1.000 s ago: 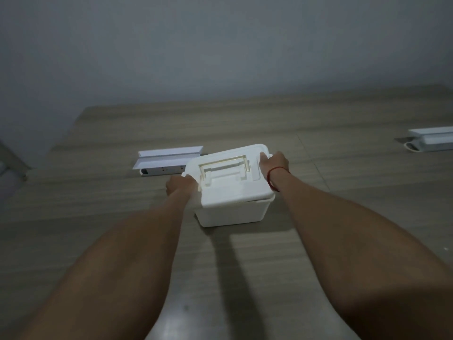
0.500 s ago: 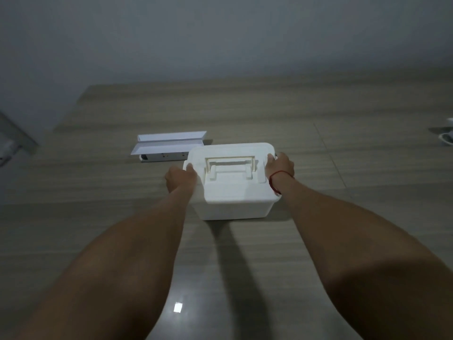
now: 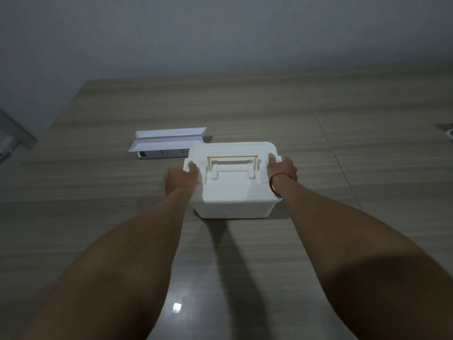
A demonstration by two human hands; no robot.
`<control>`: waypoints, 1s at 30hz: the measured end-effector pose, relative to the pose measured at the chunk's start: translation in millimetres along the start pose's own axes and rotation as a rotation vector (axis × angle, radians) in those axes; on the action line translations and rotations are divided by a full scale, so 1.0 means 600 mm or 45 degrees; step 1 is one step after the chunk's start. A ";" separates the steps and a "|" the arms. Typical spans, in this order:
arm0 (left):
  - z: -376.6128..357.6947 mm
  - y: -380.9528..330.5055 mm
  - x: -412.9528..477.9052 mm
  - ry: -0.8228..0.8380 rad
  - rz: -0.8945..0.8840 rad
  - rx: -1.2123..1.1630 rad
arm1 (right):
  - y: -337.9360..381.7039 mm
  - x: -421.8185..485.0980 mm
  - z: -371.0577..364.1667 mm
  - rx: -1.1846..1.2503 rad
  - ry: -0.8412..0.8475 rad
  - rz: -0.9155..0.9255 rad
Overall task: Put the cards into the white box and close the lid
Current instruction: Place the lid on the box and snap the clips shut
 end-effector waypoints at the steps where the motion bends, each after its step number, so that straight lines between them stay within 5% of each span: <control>1: -0.005 0.004 -0.001 0.029 0.040 -0.028 | -0.006 0.000 -0.001 0.033 0.017 -0.062; 6: -0.014 0.013 -0.004 0.010 0.146 -0.161 | -0.018 0.008 -0.001 0.122 0.107 -0.180; 11: -0.002 0.007 -0.011 -0.132 -0.028 0.039 | -0.028 0.005 0.002 0.200 0.034 -0.223; 15: 0.009 0.007 -0.007 -0.194 -0.076 0.090 | -0.018 0.006 0.011 0.112 -0.106 -0.139; 20: -0.009 0.008 0.000 0.015 -0.152 -0.027 | -0.012 -0.002 0.016 -0.056 -0.196 -0.056; 30: -0.013 -0.006 0.002 -0.107 -0.354 -0.078 | -0.022 -0.011 0.013 0.119 -0.188 0.043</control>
Point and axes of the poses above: each hand's wrist, its own x-axis towards the middle knuckle, its own z-axis out of the back of the hand, y = z × x, the point moved 4 cm from there along x, towards the middle knuckle, and after that the axes turned 3 degrees about -x, right-handed, at the moved point
